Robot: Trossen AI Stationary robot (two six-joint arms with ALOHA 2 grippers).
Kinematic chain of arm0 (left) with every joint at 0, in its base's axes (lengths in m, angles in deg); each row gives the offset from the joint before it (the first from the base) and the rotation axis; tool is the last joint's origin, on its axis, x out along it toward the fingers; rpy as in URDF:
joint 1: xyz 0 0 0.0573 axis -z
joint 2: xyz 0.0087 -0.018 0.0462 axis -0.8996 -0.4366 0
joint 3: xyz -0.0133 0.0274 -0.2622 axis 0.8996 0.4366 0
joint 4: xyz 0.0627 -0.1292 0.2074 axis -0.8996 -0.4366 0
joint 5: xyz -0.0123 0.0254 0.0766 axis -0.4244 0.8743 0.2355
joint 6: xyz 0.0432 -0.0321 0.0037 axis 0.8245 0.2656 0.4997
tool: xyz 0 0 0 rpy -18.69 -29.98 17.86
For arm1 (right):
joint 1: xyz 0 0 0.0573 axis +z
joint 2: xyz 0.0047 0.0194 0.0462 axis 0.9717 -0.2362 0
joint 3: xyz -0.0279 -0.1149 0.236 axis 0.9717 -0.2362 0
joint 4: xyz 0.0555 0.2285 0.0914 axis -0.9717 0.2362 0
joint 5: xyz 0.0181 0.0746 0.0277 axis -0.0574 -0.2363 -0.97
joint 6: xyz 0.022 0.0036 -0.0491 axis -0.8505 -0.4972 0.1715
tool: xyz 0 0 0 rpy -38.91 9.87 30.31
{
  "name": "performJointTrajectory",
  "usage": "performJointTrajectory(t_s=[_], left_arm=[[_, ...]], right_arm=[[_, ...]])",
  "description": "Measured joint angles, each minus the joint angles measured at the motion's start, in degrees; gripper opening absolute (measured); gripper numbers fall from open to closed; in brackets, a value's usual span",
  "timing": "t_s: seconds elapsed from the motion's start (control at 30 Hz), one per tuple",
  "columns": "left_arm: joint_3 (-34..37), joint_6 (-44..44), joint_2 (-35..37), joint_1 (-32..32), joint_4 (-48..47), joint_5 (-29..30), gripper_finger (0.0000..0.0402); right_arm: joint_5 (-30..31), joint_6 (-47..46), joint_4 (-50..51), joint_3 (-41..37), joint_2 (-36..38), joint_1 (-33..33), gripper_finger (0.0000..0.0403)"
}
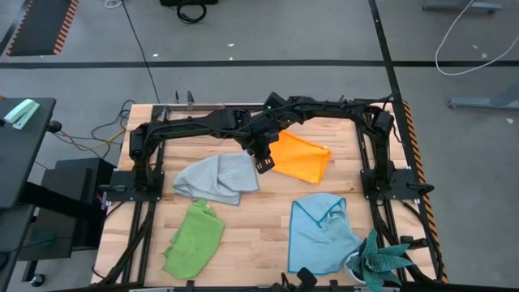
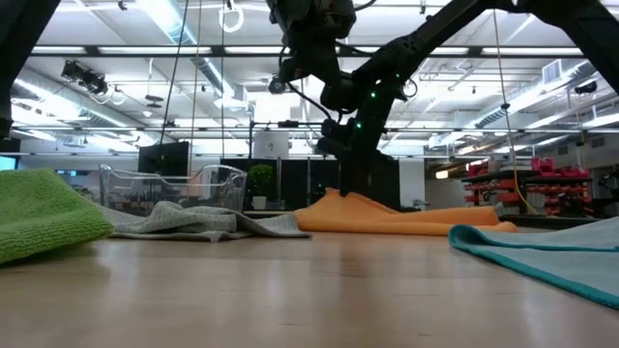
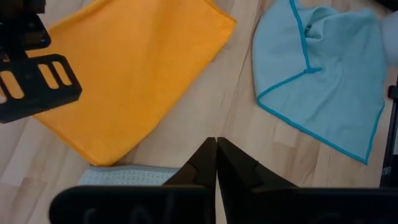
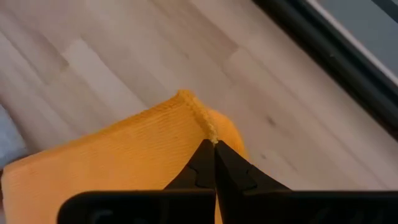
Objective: Fold microfiber towels
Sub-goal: Fold the orange microfiber cloth
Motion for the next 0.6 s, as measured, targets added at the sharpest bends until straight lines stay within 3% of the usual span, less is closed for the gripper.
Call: performJointTrajectory(t_s=[0.37,0.6], left_arm=[[0.02,-0.15,0.0,-0.19,0.02,0.0,0.0027],[0.02,-0.22,0.0,-0.19,0.02,0.96,0.0027]], right_arm=[[-0.61,0.02,0.93,-0.25,0.0,-2.97,0.0002],[-0.66,-2.44,0.89,-0.27,0.0,-2.93,0.0032]])
